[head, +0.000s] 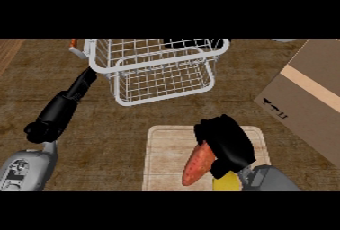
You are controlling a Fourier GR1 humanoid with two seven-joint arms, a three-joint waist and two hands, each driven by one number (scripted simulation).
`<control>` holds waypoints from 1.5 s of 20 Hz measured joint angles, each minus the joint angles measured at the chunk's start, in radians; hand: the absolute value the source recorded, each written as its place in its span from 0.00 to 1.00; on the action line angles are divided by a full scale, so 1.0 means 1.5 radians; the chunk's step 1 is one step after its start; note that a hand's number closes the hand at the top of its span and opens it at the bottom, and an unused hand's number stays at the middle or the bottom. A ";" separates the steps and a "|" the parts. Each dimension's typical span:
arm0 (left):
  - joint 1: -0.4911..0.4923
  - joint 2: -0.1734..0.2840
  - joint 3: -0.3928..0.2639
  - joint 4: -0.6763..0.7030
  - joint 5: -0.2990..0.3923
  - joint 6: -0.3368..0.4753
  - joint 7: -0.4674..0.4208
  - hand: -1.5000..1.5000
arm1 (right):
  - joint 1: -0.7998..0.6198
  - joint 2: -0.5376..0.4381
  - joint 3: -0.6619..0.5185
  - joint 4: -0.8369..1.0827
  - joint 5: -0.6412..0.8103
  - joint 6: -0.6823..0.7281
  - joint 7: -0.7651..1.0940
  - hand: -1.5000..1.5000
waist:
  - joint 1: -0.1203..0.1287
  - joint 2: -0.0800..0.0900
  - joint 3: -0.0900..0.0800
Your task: Pick the sweet potato from the cutting board and place it in the cardboard box
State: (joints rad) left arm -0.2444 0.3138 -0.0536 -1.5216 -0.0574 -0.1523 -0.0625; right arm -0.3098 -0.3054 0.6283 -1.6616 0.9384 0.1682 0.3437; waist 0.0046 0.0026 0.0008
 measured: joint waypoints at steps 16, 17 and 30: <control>0.025 -0.002 0.014 -0.029 -0.005 -0.013 0.012 0.50 | -0.070 -0.031 -0.291 -0.180 -0.066 0.010 0.059 1.00 | -0.007 -0.003 -0.001; 0.024 -0.002 0.015 -0.028 -0.004 -0.015 0.014 0.50 | -0.080 -0.032 -0.315 -0.177 -0.072 0.012 0.071 1.00 | -0.007 -0.003 -0.001; 0.025 -0.011 0.024 -0.013 -0.018 -0.026 -0.011 0.50 | -0.159 -0.163 -0.551 0.080 -0.131 0.011 -0.034 1.00 | 0.002 0.000 0.000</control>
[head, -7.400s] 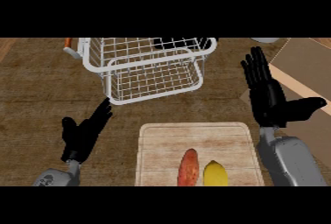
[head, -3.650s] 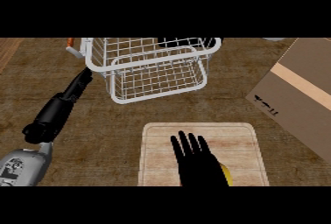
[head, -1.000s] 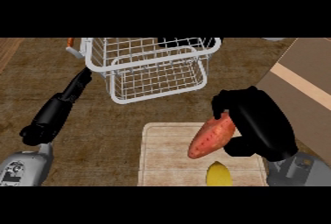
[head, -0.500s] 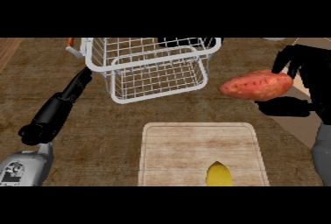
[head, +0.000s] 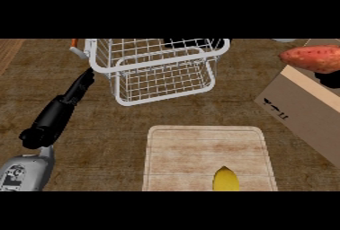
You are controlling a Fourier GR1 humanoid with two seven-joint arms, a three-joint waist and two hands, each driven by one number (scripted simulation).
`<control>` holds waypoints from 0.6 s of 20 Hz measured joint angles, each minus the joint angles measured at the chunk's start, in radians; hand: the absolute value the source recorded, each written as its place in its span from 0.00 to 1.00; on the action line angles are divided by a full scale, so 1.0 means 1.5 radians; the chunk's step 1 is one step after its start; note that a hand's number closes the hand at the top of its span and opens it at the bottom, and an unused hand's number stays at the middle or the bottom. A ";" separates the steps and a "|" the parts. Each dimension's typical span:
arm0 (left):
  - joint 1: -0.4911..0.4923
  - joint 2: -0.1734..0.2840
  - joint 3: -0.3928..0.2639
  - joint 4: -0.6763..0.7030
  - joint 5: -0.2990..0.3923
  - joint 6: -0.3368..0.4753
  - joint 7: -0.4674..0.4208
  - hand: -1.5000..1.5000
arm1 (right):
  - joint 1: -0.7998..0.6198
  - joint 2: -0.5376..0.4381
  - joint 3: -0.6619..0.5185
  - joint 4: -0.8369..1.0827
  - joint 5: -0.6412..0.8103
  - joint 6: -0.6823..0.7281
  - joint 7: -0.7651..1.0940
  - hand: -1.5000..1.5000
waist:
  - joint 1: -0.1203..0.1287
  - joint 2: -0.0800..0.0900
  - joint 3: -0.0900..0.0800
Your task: Pick the sweet potato from the cutting board and place it in the cardboard box
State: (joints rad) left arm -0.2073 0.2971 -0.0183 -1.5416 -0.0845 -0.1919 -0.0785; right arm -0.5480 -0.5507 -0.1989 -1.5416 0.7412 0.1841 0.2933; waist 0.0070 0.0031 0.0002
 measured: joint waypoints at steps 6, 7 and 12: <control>-0.004 -0.007 -0.006 -0.014 -0.006 0.001 0.013 0.50 | -0.015 -0.079 -0.014 0.157 -0.023 0.106 -0.061 1.00 | 0.005 0.001 0.000; -0.008 -0.007 -0.006 -0.015 -0.005 -0.002 0.017 0.50 | -0.017 -0.091 -0.015 0.188 -0.023 0.115 -0.079 1.00 | 0.005 0.002 0.000; -0.007 -0.017 -0.007 -0.007 -0.013 0.001 0.011 0.50 | -0.025 -0.138 -0.002 0.315 -0.012 0.161 -0.161 1.00 | 0.006 0.002 0.000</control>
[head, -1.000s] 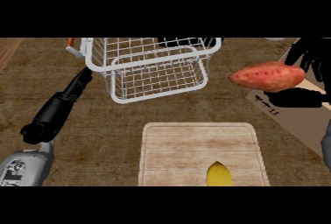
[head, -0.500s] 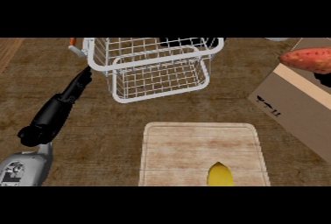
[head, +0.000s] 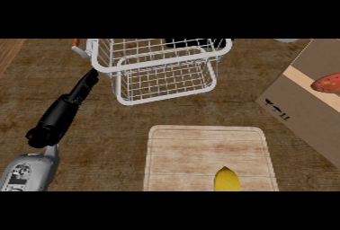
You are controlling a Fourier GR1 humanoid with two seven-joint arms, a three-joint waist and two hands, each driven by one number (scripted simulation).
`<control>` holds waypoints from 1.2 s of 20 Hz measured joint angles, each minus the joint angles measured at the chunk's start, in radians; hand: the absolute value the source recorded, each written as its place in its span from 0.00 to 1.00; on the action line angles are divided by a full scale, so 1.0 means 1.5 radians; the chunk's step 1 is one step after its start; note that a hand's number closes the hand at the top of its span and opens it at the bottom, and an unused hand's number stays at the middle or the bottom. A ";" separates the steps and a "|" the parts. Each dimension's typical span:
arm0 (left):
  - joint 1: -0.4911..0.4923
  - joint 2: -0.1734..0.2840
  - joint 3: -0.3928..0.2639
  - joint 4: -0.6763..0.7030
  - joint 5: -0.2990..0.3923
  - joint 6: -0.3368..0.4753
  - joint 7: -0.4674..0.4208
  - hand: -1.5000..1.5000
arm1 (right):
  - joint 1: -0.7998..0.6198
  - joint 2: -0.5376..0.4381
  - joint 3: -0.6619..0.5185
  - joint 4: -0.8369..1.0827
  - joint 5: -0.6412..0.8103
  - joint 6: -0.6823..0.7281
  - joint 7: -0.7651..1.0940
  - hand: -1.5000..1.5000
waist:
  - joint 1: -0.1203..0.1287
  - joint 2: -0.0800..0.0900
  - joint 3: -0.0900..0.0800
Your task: Pick the sweet potato from the cutting board and place it in the cardboard box
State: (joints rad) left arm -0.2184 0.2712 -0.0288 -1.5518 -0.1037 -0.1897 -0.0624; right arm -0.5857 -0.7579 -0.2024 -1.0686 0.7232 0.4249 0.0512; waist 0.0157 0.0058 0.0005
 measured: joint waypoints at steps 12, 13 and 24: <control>0.006 -0.007 0.005 0.008 -0.012 -0.003 -0.012 0.50 | -0.038 -0.028 -0.019 0.179 -0.038 0.039 -0.231 0.00 | -0.002 -0.002 0.001; 0.006 -0.004 0.008 0.008 -0.010 -0.005 -0.011 0.50 | -0.046 -0.024 -0.045 0.186 -0.063 0.036 -0.244 0.00 | -0.003 -0.002 0.001; 0.001 -0.007 0.009 0.007 -0.010 -0.008 -0.012 0.50 | -0.138 -0.008 -0.335 0.361 -0.331 0.026 -0.177 0.00 | -0.002 0.000 0.001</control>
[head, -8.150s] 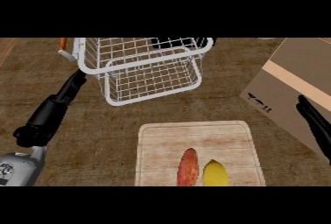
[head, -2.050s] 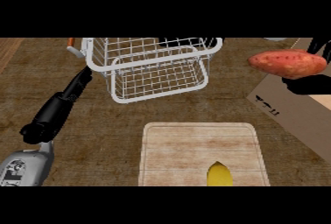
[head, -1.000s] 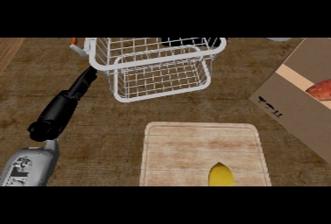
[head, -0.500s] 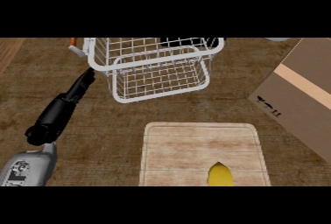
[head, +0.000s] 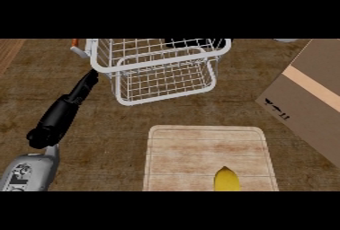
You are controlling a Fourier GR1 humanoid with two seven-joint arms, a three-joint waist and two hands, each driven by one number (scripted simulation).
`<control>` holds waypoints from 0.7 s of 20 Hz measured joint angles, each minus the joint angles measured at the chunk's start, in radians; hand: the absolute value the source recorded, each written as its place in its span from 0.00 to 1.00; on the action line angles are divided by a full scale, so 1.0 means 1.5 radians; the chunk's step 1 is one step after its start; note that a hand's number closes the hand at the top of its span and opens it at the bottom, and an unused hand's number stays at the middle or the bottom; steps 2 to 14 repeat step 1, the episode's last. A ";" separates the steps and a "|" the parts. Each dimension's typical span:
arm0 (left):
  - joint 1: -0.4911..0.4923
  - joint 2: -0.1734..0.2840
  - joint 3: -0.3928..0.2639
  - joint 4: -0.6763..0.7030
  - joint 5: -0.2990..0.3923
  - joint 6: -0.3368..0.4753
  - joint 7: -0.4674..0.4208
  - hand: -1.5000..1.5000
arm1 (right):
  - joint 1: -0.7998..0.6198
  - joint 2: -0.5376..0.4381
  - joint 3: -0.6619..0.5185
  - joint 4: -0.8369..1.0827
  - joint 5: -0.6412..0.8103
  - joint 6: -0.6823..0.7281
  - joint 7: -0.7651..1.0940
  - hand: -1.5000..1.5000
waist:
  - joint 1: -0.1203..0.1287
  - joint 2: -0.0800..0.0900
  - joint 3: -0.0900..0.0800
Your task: Pick the sweet potato from the cutting board and place it in the cardboard box
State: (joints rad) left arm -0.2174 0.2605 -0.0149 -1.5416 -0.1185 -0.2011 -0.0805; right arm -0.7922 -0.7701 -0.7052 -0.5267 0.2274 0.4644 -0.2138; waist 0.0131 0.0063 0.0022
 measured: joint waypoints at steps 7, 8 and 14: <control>-0.002 0.000 0.002 -0.001 0.002 -0.001 0.003 0.50 | -0.003 -0.008 -0.013 0.014 -0.011 -0.004 0.003 0.00 | 0.001 0.000 0.000; -0.002 0.000 0.002 -0.001 0.002 -0.001 0.003 0.50 | -0.003 -0.008 -0.013 0.014 -0.011 -0.004 0.003 0.00 | 0.001 0.000 0.000; -0.002 0.000 0.002 -0.001 0.002 -0.001 0.003 0.50 | -0.003 -0.008 -0.013 0.014 -0.011 -0.004 0.003 0.00 | 0.001 0.000 0.000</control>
